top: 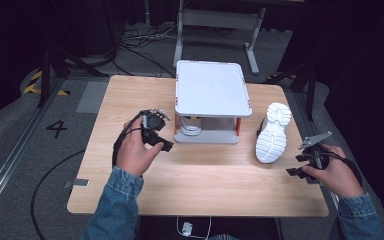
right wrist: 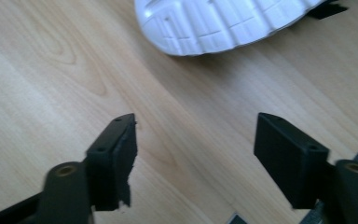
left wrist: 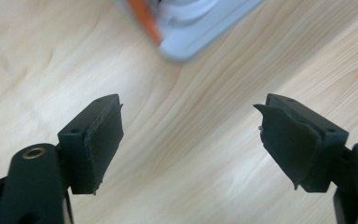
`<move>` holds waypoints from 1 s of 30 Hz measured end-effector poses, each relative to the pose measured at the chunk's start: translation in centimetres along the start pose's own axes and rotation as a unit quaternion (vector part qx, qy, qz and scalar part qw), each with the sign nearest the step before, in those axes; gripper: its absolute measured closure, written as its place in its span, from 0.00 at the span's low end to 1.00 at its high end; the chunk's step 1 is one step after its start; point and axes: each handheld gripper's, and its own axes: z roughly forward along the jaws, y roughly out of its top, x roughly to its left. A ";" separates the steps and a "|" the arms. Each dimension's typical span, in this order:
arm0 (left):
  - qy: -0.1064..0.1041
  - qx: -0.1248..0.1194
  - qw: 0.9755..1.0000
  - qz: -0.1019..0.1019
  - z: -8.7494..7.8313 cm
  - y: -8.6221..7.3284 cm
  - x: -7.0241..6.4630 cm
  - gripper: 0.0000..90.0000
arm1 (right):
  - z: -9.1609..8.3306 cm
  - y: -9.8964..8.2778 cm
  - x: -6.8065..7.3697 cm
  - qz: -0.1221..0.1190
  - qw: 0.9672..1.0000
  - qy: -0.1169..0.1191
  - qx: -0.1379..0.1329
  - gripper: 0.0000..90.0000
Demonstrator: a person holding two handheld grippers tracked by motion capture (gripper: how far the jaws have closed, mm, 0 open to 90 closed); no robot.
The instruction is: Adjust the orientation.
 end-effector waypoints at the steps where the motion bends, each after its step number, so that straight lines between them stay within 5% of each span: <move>1: 0.000 0.000 1.000 0.000 0.0 0.0 0.0 0.24 | 0.0 0.0 0.0 0.000 1.000 0.000 0.000 0.31; 6: 0.031 0.033 0.998 -0.049 0.2 -2.6 2.8 0.23 | -0.7 1.0 -0.7 -0.055 0.998 -0.010 -0.015 0.31; 9: 0.039 0.048 0.996 -0.066 0.3 -3.8 3.7 0.23 | -0.7 1.7 -0.8 -0.044 0.998 -0.022 -0.040 0.33; 11: 0.042 0.061 0.994 -0.082 0.3 -5.1 4.3 0.23 | -0.5 2.9 -1.0 -0.037 0.996 -0.055 -0.063 0.34; 15: 0.042 0.070 0.993 -0.089 0.2 -6.0 4.7 0.23 | -0.1 4.0 -1.1 -0.032 0.995 -0.046 -0.078 0.43; 17: 0.046 0.070 0.992 -0.091 0.1 -6.7 4.9 0.23 | 0.6 5.1 -1.1 -0.035 0.994 -0.030 -0.103 0.41; 20: 0.050 0.071 0.992 -0.090 0.1 -7.2 5.1 0.23 | 1.2 5.8 -1.2 -0.039 0.993 -0.034 -0.110 0.40; 26: 0.062 0.070 0.990 -0.102 0.0 -8.4 5.8 0.25 | 2.5 7.5 -1.8 -0.039 0.985 -0.027 -0.164 0.39; 30: 0.059 0.058 0.992 -0.099 -0.3 -8.2 5.6 0.26 | 3.4 7.6 -2.8 -0.022 0.989 -0.035 -0.141 0.39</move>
